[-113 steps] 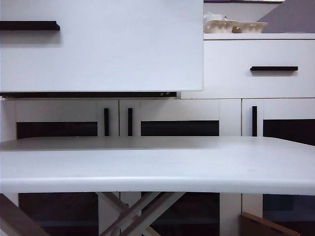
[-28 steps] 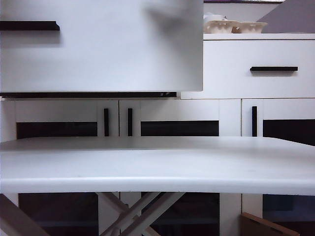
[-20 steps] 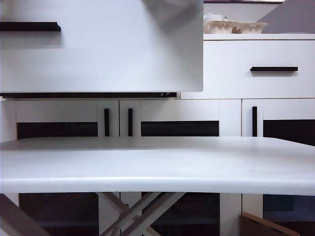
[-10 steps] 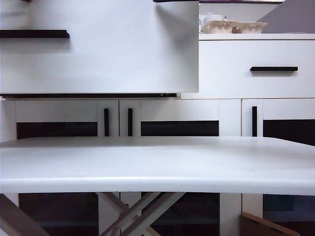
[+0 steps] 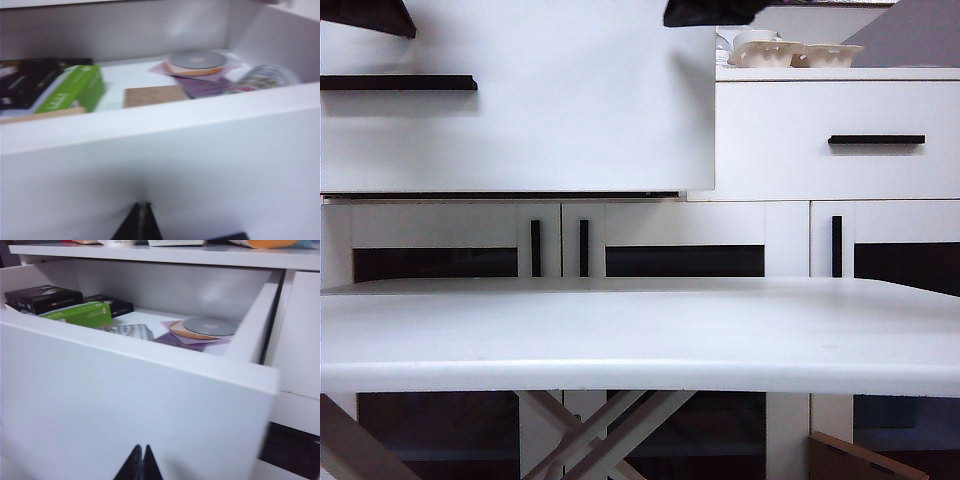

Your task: Pick up a can of beer from the white table, open the left drawer, place the beer inside the drawer, and finally close the drawer.

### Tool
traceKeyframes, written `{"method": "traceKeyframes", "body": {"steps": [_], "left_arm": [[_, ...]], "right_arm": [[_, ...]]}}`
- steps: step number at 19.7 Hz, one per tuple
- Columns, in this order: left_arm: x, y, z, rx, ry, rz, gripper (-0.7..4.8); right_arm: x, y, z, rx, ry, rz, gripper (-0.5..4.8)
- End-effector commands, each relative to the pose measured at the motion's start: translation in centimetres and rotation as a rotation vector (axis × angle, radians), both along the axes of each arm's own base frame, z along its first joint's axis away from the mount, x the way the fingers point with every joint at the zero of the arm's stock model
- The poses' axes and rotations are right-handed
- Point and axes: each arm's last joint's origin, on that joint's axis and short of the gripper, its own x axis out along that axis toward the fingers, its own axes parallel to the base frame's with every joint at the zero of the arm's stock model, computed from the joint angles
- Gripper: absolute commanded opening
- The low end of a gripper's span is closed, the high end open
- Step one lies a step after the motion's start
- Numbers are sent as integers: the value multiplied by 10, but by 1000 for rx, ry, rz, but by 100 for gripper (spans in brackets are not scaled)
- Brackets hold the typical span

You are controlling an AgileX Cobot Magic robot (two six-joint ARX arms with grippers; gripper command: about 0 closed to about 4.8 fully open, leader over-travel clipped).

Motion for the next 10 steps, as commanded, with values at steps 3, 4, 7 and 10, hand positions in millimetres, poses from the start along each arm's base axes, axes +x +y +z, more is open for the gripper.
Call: {"method": "traceKeyframes", "body": {"steps": [3, 4, 7, 10], "left_arm": [[13, -4, -1, -13, -57, 15, -6], [15, -4, -1, -12, -54, 14, -6], [18, -5, -2, -17, -69, 18, -6], [25, -2, -2, -23, -89, 36, -6]], "right_arm": [[11, -4, 6, 14, -25, 34, -6], [13, -4, 7, 15, -26, 38, -6], [17, 0, 11, 14, -31, 41, -6], [18, 1, 15, 15, -38, 62, -6]]}}
